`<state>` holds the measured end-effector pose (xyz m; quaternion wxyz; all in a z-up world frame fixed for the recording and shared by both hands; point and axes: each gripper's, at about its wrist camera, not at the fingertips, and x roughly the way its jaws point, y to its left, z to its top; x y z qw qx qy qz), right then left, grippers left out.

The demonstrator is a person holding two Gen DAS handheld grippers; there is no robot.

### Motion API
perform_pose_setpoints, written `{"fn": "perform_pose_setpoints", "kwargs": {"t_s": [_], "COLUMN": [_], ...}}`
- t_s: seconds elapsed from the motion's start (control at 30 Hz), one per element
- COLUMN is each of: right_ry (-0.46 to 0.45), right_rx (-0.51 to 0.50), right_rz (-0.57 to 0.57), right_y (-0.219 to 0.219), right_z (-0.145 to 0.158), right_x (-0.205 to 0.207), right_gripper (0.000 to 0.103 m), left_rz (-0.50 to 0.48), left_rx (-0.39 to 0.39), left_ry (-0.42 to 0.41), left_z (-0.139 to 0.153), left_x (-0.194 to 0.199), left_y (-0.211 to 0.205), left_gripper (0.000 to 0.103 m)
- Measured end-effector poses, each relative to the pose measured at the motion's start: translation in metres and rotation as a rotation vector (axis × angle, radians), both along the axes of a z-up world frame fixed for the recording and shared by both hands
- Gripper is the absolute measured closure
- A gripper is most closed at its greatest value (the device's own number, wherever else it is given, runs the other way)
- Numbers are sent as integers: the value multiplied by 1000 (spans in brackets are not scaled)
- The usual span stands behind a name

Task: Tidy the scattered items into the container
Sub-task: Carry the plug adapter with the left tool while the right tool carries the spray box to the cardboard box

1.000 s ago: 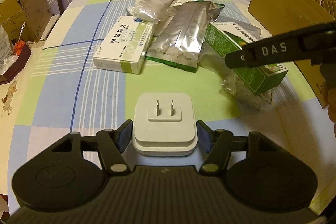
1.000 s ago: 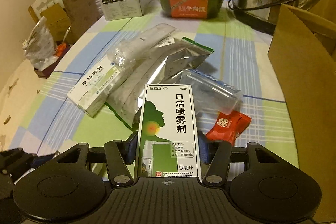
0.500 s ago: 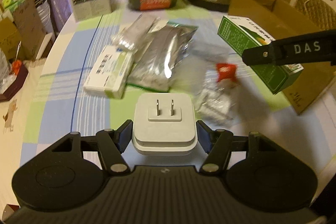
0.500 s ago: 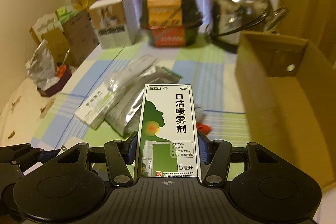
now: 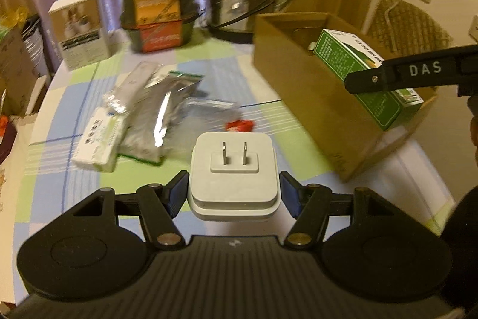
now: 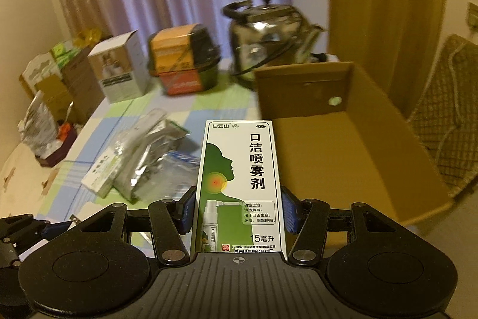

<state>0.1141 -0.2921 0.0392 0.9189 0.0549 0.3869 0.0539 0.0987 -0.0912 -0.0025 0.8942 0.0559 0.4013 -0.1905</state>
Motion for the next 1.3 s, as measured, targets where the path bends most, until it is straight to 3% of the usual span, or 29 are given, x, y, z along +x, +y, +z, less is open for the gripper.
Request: {"fn": "perform_pose_setpoints", "kwargs": {"t_s": [0.3, 0.63, 1.3], "right_ry": [-27, -35, 0], "right_rx": [-16, -51, -28], "right_rz": [-73, -124, -185], "right_y": [-52, -112, -170], "right_z": [17, 14, -23], "right_x": [-8, 12, 37], "right_gripper": [45, 45, 45], "left_rz": [-87, -192, -316], "left_rx": [-28, -47, 33], "left_ry": [-25, -71, -53], "left_z": [23, 45, 0], "left_x": [-1, 34, 88], "left_y": [-49, -119, -210], "left_gripper": [43, 43, 43]}}
